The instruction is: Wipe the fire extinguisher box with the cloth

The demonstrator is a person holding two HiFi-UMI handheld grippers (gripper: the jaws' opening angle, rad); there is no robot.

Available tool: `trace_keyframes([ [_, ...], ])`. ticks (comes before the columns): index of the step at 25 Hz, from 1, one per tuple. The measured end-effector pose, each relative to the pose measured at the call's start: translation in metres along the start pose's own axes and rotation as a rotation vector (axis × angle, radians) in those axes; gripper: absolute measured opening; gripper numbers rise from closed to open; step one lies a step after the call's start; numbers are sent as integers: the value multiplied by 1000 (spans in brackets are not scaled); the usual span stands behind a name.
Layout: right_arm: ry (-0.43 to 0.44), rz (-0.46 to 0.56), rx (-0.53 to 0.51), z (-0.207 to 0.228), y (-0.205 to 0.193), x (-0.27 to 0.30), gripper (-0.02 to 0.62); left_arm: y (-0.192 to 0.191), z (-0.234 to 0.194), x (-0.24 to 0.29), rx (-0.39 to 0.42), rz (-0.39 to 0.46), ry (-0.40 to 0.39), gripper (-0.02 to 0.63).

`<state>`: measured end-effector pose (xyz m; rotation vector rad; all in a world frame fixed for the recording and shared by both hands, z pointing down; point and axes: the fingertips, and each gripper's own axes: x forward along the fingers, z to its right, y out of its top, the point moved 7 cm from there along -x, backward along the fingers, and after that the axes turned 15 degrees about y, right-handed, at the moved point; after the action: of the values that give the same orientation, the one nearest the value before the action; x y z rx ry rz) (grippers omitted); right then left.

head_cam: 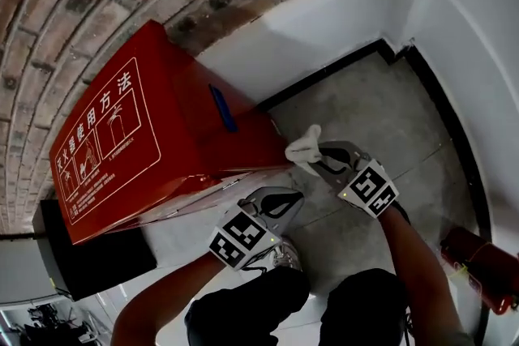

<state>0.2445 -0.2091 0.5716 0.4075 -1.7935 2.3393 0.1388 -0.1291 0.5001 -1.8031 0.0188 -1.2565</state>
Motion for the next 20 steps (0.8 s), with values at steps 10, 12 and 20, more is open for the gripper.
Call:
trace_keyframes([
  [10,7,76,-20,32,-48,73,91,-22,-9,30,5,-33,19,0],
  [12,-6,83,-32,47,-44,84,89,-20,-10,31,-3,-29,22,0],
  [20,-54,81,-101,104,-18,126,87,-13,-20,31,-43,21,86,0],
])
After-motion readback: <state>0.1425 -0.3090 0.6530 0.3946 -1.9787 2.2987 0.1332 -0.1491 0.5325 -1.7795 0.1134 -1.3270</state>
